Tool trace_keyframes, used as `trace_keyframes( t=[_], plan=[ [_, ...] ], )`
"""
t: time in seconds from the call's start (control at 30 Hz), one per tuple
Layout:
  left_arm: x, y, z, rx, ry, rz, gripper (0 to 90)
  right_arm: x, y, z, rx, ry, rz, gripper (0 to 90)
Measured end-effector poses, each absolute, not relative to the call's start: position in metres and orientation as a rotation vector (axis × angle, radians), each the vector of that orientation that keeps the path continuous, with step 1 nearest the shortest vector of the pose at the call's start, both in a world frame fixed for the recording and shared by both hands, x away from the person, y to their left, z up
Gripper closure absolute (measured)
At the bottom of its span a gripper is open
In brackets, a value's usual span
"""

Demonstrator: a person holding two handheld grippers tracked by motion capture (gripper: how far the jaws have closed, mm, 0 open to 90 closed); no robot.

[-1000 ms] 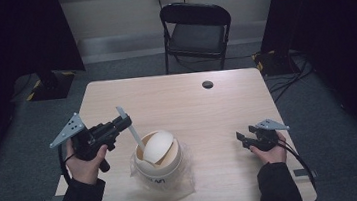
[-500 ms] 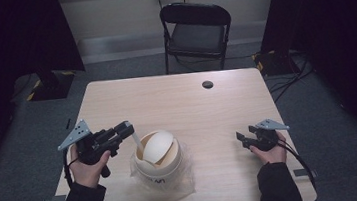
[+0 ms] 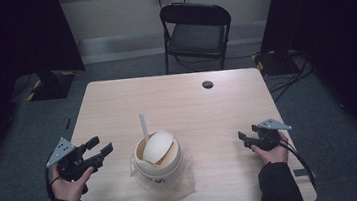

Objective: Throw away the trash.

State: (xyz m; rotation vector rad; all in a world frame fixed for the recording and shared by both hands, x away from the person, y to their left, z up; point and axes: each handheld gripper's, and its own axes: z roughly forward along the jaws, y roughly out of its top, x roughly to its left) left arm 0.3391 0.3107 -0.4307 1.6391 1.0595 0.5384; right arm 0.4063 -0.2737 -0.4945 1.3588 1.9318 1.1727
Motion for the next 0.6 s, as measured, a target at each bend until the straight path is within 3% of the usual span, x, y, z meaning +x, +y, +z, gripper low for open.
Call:
trace_keyframes(
  t=[0.3, 0.6],
  plan=[
    [0.350, 0.328, -0.484, 1.784, 1.286, 0.604, 33.3, 0.407, -0.280, -0.495, 1.395, 1.928, 1.087, 26.5],
    [0.357, 0.329, -0.500, 1.893, 1.357, 0.606, 31.8, 0.407, -0.287, -0.497, 1.447, 1.954, 0.984, 26.1]
  ],
)
